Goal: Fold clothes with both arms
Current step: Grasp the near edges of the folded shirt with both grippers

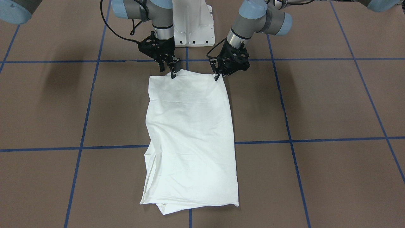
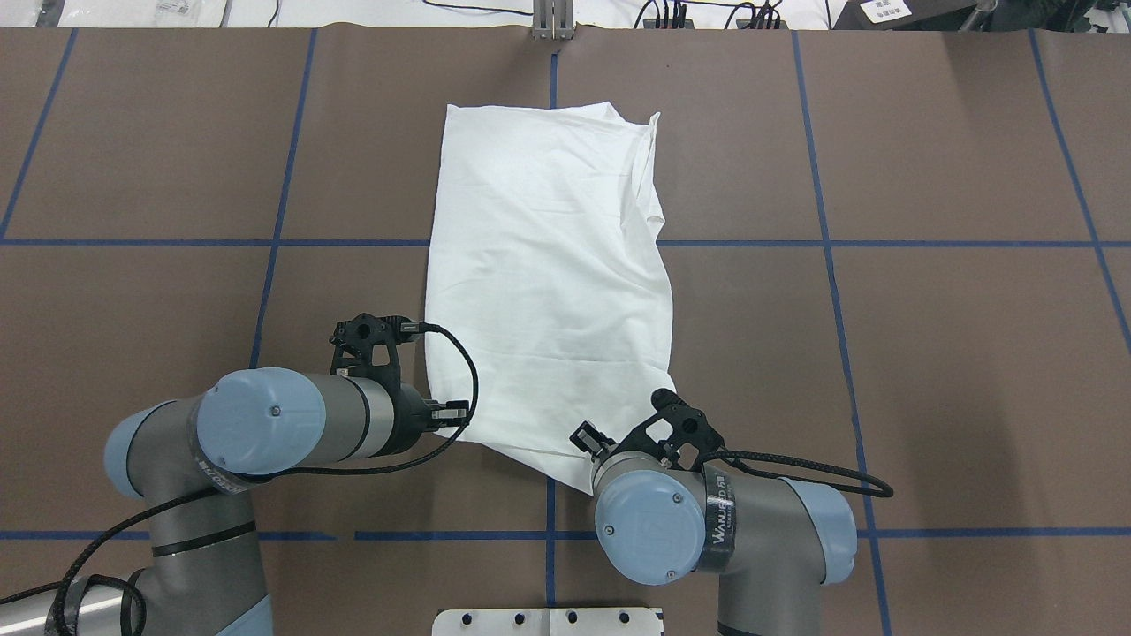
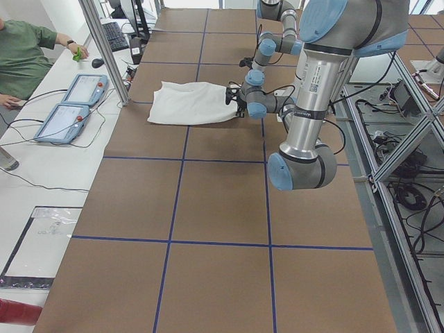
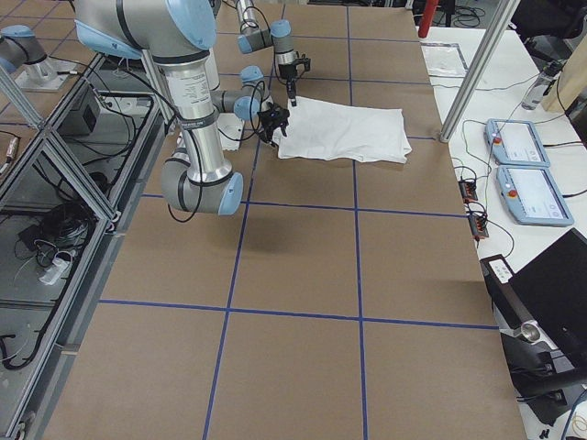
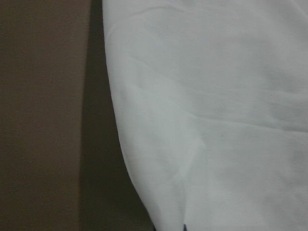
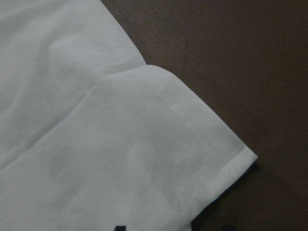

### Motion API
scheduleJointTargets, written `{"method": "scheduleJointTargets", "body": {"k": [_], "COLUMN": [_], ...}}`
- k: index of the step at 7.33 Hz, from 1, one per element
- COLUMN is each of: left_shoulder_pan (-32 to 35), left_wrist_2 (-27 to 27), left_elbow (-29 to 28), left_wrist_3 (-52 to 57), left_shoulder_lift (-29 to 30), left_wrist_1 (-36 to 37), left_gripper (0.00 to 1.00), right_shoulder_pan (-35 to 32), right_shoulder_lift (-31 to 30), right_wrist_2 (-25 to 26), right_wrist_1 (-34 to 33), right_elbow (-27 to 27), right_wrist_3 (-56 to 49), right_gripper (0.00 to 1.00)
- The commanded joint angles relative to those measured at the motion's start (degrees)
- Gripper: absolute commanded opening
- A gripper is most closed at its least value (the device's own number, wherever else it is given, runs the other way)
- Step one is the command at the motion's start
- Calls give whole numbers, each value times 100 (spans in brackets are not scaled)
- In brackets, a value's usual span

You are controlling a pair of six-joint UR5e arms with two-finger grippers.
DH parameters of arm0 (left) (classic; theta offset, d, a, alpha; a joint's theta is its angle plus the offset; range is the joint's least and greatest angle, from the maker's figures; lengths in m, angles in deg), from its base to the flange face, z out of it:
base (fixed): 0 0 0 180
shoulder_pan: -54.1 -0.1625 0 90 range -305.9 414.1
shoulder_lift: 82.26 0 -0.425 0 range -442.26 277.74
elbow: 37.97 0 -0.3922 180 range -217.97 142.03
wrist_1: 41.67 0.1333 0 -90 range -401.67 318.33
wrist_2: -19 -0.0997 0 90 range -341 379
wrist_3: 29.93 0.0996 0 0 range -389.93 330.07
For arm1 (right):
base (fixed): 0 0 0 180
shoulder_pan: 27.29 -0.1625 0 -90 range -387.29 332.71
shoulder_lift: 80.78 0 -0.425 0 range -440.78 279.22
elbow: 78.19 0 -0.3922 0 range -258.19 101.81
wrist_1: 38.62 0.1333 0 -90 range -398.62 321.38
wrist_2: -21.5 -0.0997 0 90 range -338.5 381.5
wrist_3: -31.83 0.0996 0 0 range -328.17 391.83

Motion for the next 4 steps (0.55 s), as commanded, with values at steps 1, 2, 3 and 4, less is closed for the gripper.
{"method": "scheduleJointTargets", "body": {"k": [1,2,3,4], "left_shoulder_pan": [0,0,0,0], "left_wrist_2": [0,0,0,0], "left_elbow": [44,44,44,44], "left_wrist_3": [0,0,0,0], "left_shoulder_lift": [-7,-7,-15,-15], "left_wrist_1": [1,1,1,1], "left_gripper": [0,0,0,0], "right_shoulder_pan": [-4,-4,4,4], "right_shoulder_lift": [86,78,86,86], "right_wrist_2": [4,4,13,13], "right_wrist_1": [8,8,17,26], "right_elbow": [-165,-165,-165,-165], "right_wrist_3": [7,7,42,399], "right_gripper": [73,71,64,34]}}
